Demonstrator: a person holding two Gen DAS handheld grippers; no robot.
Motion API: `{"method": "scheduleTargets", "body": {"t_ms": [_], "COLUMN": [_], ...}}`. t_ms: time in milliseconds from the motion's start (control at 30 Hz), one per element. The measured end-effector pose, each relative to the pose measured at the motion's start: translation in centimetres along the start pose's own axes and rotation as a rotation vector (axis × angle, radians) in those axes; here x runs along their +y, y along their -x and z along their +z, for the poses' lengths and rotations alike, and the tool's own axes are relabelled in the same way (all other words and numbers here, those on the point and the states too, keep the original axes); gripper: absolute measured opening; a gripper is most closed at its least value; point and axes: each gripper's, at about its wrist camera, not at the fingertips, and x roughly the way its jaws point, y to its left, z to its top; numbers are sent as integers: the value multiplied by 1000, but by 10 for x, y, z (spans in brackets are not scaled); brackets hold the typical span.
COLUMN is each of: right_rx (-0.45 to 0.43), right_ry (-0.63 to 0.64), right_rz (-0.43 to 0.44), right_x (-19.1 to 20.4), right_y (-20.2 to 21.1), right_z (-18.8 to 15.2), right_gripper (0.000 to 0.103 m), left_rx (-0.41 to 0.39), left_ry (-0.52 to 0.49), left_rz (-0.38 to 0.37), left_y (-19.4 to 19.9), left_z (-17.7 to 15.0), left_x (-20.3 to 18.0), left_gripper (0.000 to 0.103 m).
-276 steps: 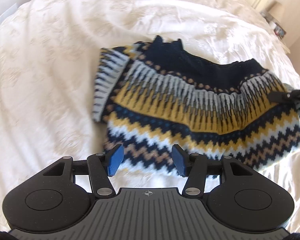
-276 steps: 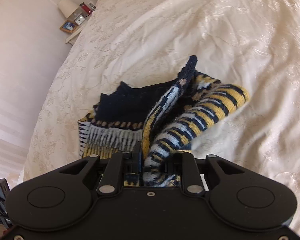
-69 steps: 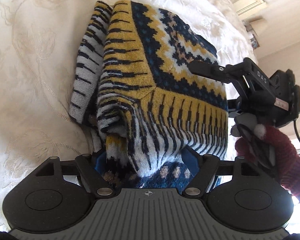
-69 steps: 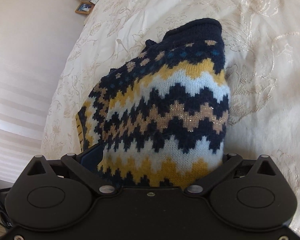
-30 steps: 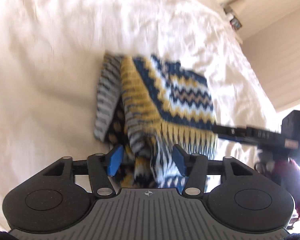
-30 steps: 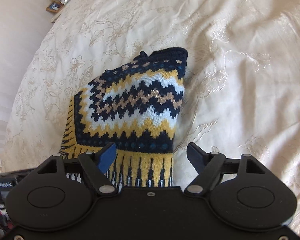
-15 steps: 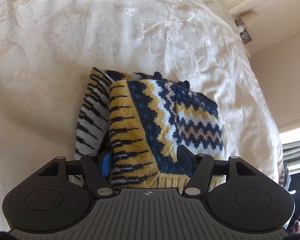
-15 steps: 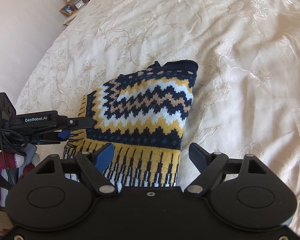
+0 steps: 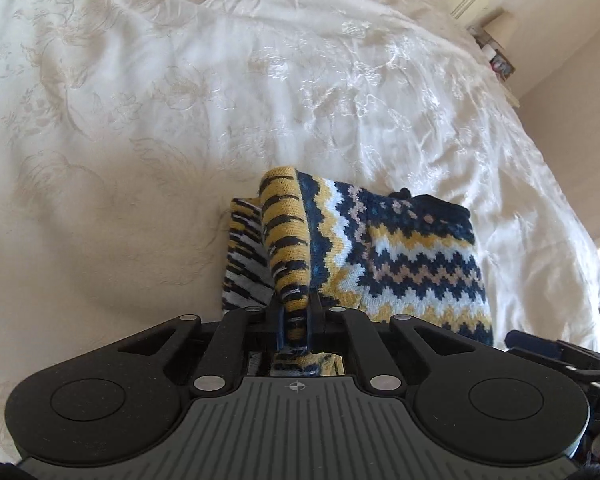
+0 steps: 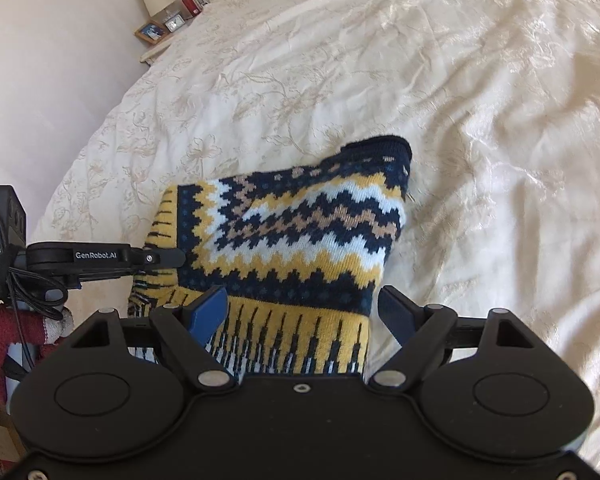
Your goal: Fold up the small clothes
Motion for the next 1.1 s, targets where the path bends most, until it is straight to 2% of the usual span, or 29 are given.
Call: {"method": "scheduleTargets", "body": {"t_ms": [100, 133, 167, 300, 400, 500, 633, 667, 700, 833, 967, 1100], "right_rx": [-31, -29, -25, 61, 140, 145, 100, 82, 63, 33, 44, 83], "right_ry": [34, 47, 64, 96, 21, -6, 40, 46, 52, 99, 152, 257], "right_rz": [22, 32, 34, -15, -22, -11, 0, 3, 4, -28, -51, -63], "right_x": [5, 7, 9, 5, -13, -17, -6, -4, -2, 6, 15, 26], "right_y": [-8, -13, -20, -63, -94, -100, -78, -70, -60, -30, -19, -27], "right_z": [12, 17, 22, 33, 35, 40, 41, 39, 36, 13, -14, -38], "right_gripper": [77, 66, 60, 57, 57, 58, 62, 64, 65, 65, 65, 69], "left_rx": [6, 12, 13, 43, 60, 65, -2, -25, -45, -81, -59, 20], "left_ry": [3, 19, 34, 5, -27, -80, -156, -177, -198, -286, -382, -422], "left_rz": [26, 7, -13, 0, 15, 34, 68, 74, 77, 72, 44, 65], "left_y": [-7, -9, -11, -24, -34, -34, -7, 3, 13, 37, 38, 18], "left_z": [4, 5, 6, 7, 7, 9, 11, 9, 7, -10, -37, -63], "left_x": [10, 13, 16, 14, 13, 9, -4, -8, -12, -36, -58, -62], "left_gripper": [8, 8, 8, 12, 15, 16, 19, 26, 28, 29, 31, 31]}}
